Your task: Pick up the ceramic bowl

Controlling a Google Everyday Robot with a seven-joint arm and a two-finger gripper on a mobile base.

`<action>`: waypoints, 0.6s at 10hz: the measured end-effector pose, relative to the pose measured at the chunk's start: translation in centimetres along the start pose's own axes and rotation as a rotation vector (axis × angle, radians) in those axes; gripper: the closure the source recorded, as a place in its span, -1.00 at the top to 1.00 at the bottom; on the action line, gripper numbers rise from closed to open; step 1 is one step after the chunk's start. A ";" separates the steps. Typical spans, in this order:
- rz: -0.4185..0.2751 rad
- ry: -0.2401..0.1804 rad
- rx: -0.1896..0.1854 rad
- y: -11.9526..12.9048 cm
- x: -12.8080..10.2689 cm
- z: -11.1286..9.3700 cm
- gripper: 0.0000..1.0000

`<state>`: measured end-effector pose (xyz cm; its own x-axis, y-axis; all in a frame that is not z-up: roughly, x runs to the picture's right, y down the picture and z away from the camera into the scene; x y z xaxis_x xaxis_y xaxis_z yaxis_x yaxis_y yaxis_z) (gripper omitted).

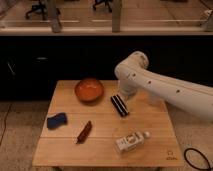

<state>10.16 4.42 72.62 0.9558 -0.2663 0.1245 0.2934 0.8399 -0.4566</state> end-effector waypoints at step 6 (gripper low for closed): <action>-0.110 -0.017 0.015 -2.1 -4.0 0.3 0.60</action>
<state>5.67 3.84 73.36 0.9179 -0.3495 0.1882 0.3969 0.8128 -0.4264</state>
